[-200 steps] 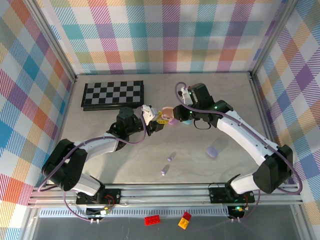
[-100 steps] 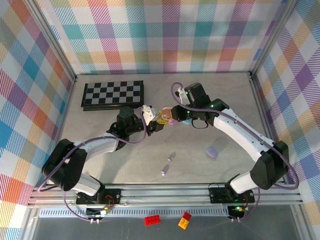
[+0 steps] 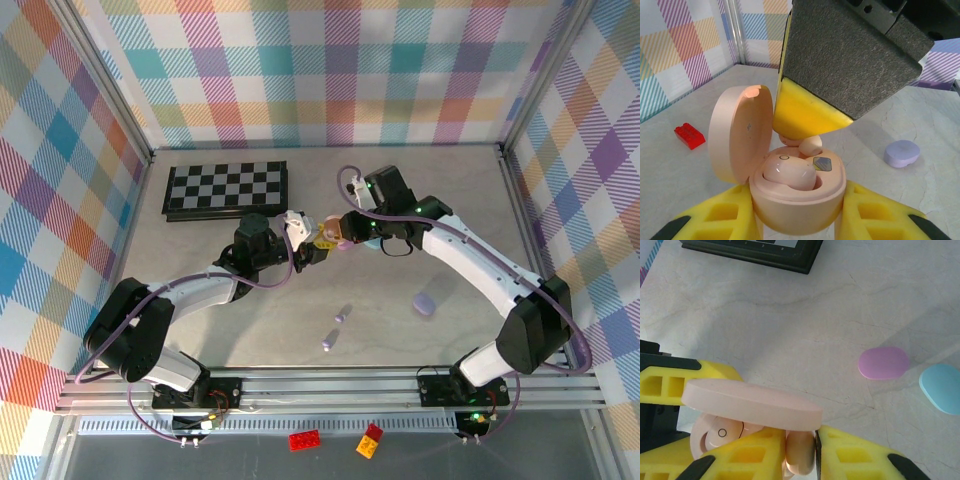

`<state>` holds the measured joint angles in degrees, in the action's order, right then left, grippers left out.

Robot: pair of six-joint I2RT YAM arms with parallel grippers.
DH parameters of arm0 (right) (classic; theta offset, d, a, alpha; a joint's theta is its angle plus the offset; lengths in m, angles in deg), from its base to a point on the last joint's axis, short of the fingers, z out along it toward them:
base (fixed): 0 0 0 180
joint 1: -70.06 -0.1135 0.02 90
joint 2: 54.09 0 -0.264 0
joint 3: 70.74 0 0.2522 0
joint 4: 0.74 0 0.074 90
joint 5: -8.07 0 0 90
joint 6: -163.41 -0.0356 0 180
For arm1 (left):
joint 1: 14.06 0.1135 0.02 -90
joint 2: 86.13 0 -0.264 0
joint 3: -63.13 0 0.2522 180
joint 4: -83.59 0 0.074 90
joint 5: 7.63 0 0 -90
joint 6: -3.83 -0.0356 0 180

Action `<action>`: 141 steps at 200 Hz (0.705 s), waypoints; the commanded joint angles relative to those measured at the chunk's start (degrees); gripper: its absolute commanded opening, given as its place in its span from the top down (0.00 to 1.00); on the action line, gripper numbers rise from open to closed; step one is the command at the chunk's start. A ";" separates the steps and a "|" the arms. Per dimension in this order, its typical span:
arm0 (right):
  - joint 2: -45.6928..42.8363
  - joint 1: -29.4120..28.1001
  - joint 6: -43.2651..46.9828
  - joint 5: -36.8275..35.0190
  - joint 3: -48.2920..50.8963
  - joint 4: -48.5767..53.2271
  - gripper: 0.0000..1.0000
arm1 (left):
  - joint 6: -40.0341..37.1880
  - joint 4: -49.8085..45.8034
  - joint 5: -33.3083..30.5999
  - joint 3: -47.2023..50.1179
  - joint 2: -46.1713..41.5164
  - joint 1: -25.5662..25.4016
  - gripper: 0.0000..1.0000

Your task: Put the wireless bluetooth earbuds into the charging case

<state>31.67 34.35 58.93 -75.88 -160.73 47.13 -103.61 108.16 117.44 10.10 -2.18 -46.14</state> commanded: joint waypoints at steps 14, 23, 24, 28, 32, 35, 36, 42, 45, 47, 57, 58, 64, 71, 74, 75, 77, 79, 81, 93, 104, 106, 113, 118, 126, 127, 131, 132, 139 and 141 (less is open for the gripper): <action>0.51 -0.60 0.46 0.90 -1.82 0.08 0.79 | -0.41 1.65 1.49 -1.26 -0.27 -0.51 0.70; 0.56 -0.60 0.33 1.07 -1.86 -0.01 0.79 | -0.32 1.65 1.41 -1.25 -0.19 -0.53 0.70; 0.56 -0.60 0.33 1.07 -1.84 -0.01 0.79 | -0.32 1.62 1.41 -1.25 -0.18 -0.53 0.70; 0.48 -0.64 0.25 1.08 -1.82 -0.01 0.79 | -0.32 1.65 1.38 -1.27 -0.18 -0.53 0.70; 0.46 -0.68 0.16 1.08 -1.82 -0.05 0.79 | -0.32 1.62 1.37 -1.32 -0.14 -0.53 0.70; 0.46 -0.68 0.11 1.03 -1.84 -0.08 0.79 | -0.32 1.61 1.39 -1.34 -0.10 -0.53 0.70; 0.46 -0.68 0.13 1.01 -1.83 -0.04 0.79 | -0.32 1.60 1.40 -1.34 -0.10 -0.53 0.70; 0.31 -0.68 0.04 0.78 -1.78 -0.20 0.79 | -0.32 1.66 1.47 -1.34 -0.02 -0.53 0.70; 0.25 -0.68 -0.01 0.66 -1.69 -0.30 0.79 | -0.28 1.65 1.49 -1.34 -0.01 -0.53 0.70; 0.21 -0.73 0.02 0.53 -1.66 -0.34 0.79 | -0.25 1.66 1.49 -1.34 -0.01 -0.53 0.70; -0.05 -0.82 0.11 -0.18 -1.34 -0.69 0.79 | -0.24 1.67 1.58 -1.43 0.06 -0.53 0.70; -0.06 -0.84 0.13 -0.25 -1.32 -0.75 0.79 | -0.19 1.67 1.58 -1.43 0.07 -0.49 0.70; -0.23 -0.86 -0.01 -0.60 -1.16 -1.03 0.79 | -0.13 1.74 1.49 -1.45 0.08 -0.53 0.70; -0.37 -0.93 -0.11 -0.85 -0.91 -1.40 0.79 | -0.06 1.68 1.57 -1.51 0.08 -0.53 0.70; -0.43 -0.94 -0.18 -0.86 -0.78 -1.67 0.79 | 0.02 1.74 1.55 -1.52 0.08 -0.53 0.70; -0.47 -0.90 -0.19 -0.86 -0.69 -1.76 0.79 | 0.02 1.70 1.56 -1.52 0.08 -0.53 0.70; -0.49 -1.00 -0.17 -0.90 -0.59 -1.98 0.79 | 0.07 1.67 1.58 -1.52 0.08 -0.53 0.70; -0.57 -1.03 -0.26 -0.93 -0.46 -2.13 0.79 | 0.11 1.67 1.58 -1.58 0.08 -0.53 0.70; -0.58 -1.03 -0.28 -0.94 -0.32 -2.29 0.79 | 0.16 1.66 1.58 -1.60 0.15 -0.53 0.70; -0.85 -1.21 -0.63 -1.11 0.34 -3.37 0.79 | 0.36 1.71 1.58 -1.69 0.26 -0.53 0.70; -0.85 -1.34 -0.85 -1.36 0.59 -3.69 0.79 | 0.59 1.67 1.46 -1.86 0.50 -0.53 0.70; -0.92 -1.38 -0.87 -1.42 0.63 -3.74 0.79 | 0.67 1.69 1.46 -1.91 0.52 -0.53 0.70; -0.99 -1.47 -0.79 -1.78 0.80 -3.93 0.79 | 0.94 1.72 1.40 -2.00 0.67 -0.54 0.70; -1.03 -1.56 -0.77 -2.03 0.92 -4.08 0.79 | 1.13 1.71 1.47 -2.09 0.76 -0.53 0.70; -1.12 -1.65 -0.62 -2.29 1.07 -4.06 0.79 | 1.38 1.87 1.47 -2.13 0.78 -0.53 0.70; -1.12 -1.65 -0.59 -2.32 1.07 -4.06 0.79 | 1.41 1.90 1.48 -2.13 0.78 -0.53 0.70; -1.12 -1.72 -0.62 -2.51 1.16 -3.92 0.79 | 1.51 2.01 1.49 -2.21 0.83 -0.53 0.70; -1.12 -1.73 -0.58 -2.56 1.12 -3.94 0.79 | 1.56 2.01 1.49 -2.21 0.85 -0.53 0.70; -1.12 -1.72 -0.47 -2.69 1.24 -3.89 0.79 | 1.68 2.05 1.40 -2.28 0.87 -0.53 0.70; -1.12 -1.73 -0.38 -2.70 1.32 -3.90 0.79 | 1.67 2.09 1.40 -2.26 0.87 -0.53 0.70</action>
<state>31.69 33.37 58.69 -77.91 -160.25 45.62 -102.86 107.85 117.18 10.04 -2.10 -46.14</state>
